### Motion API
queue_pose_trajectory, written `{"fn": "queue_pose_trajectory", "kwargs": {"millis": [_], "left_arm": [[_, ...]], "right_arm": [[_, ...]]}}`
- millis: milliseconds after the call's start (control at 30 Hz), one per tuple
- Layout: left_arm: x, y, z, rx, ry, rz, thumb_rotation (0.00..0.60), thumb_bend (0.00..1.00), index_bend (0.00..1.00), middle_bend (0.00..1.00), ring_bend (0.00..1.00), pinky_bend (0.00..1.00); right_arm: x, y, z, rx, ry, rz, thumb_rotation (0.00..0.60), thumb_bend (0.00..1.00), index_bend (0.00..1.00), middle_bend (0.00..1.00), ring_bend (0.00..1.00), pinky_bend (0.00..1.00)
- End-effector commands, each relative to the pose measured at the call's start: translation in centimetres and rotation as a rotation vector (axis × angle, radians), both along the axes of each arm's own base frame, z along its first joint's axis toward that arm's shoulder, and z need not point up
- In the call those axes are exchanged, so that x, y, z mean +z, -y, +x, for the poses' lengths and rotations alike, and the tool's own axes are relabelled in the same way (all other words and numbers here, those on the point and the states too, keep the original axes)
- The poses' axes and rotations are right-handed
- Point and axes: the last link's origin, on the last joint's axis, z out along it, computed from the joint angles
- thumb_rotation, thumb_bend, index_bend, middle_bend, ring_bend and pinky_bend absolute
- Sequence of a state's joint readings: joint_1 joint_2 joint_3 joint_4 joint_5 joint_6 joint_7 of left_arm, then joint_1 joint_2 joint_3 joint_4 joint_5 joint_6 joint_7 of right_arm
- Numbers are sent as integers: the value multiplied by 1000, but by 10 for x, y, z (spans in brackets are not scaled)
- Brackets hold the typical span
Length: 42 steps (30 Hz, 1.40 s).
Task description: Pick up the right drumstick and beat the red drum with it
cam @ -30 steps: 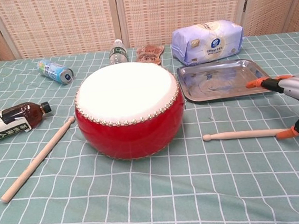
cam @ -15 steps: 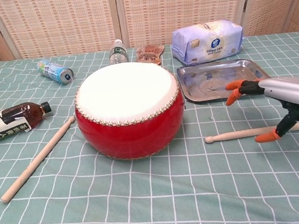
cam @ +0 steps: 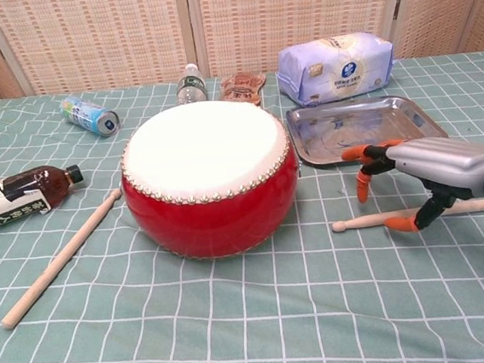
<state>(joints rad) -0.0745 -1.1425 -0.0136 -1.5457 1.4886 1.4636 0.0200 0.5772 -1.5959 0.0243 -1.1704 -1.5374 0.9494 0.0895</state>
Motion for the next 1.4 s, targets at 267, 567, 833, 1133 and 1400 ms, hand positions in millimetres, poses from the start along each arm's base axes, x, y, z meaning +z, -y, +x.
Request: {"fn": "queue_pose_trajectory", "kwargs": {"millis": [267, 567, 833, 1133, 1400], "left_arm": [[0, 1, -4, 5, 3, 0, 600, 239, 0, 0, 0, 4], [-1, 1, -9, 16, 8, -3, 600, 238, 0, 0, 0, 4], [-3, 4, -15, 27, 17, -5, 600, 238, 0, 0, 0, 4], [-1, 5, -18, 27, 19, 0, 600, 239, 0, 0, 0, 4], [-1, 5, -13, 12, 19, -3, 600, 239, 0, 0, 0, 4]], "right_arm": [[-10, 0, 0, -3, -4, 12, 600, 358, 438, 17, 0, 0], [-14, 1, 0, -3, -12, 9, 600, 393, 470, 20, 0, 0], [-19, -2, 0, -3, -16, 5, 600, 399, 524, 43, 0, 0], [8, -3, 12, -11, 156, -63, 600, 429, 631, 117, 0, 4], [44, 3, 26, -175, 692, -6, 600, 430, 661, 182, 27, 76]]}}
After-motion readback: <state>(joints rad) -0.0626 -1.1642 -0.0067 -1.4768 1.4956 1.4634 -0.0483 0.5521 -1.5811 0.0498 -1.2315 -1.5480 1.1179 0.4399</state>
